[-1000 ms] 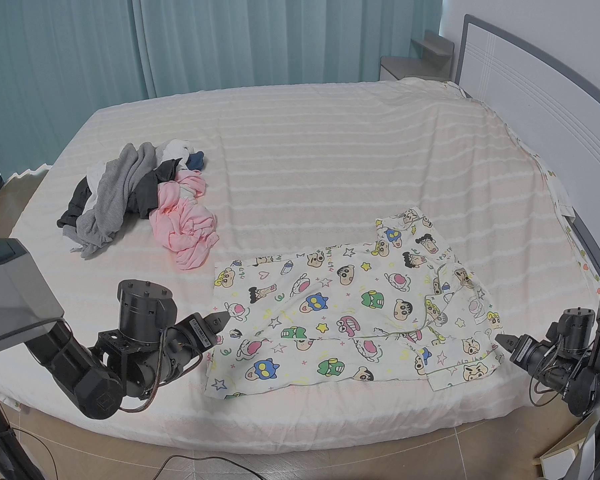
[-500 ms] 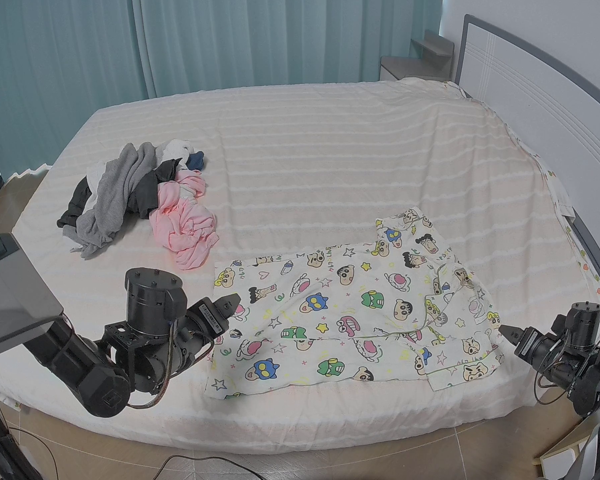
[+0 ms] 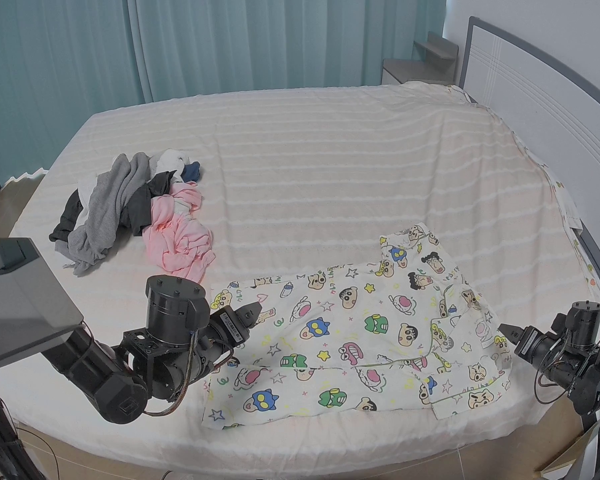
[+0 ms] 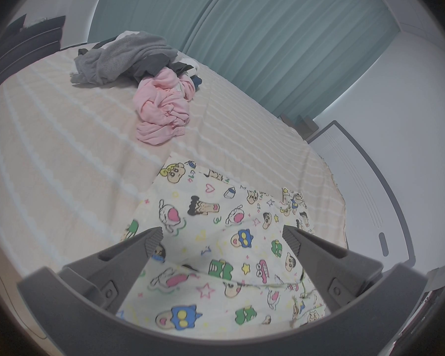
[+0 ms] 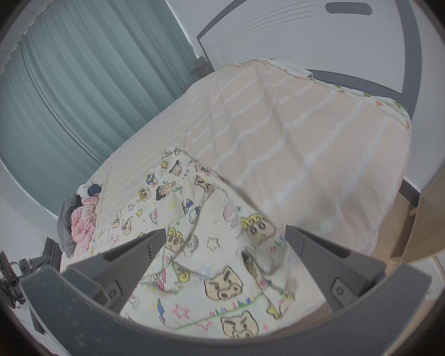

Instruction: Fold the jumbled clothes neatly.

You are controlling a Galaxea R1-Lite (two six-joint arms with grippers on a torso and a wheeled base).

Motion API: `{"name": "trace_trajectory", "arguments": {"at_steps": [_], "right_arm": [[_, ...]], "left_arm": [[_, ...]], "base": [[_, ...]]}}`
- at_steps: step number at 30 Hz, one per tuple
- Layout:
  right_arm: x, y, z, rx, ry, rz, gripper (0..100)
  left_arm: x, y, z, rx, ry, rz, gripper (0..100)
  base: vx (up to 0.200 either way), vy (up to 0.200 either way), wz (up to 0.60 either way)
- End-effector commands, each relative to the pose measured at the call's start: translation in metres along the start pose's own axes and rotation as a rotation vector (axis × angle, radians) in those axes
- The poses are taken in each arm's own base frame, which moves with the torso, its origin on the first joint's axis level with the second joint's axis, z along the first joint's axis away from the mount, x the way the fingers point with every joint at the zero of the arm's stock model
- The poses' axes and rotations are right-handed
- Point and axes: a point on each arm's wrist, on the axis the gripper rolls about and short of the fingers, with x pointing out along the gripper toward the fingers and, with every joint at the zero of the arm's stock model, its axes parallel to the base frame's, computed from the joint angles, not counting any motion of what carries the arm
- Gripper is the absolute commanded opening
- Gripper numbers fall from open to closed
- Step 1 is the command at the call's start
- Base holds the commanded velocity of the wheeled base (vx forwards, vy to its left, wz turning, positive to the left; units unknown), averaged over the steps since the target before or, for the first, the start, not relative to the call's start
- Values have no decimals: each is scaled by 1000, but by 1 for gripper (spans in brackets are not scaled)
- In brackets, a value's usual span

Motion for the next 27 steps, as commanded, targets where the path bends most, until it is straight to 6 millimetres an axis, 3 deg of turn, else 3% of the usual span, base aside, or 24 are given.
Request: {"name": "trace_trajectory", "arguments": {"at_steps": [1,9,18,27], "right_arm": [[1,0,0,-5,-3,2,100],[3,0,0,-5,3,0,100],[3,-1,-2,-5,15,8,100],[3,-1,-1,-4,12,10,100]], "left_arm": [[5,2,-4,6,9,12,100],[-1,9,-8,-8,17,38,100],[-1,2,-14,-16,9,36,100],[-2,0,-17,-12,12,31,100]], "base": [[200,0,0],[50,0,0],[0,0,0],[0,-200,0]]}}
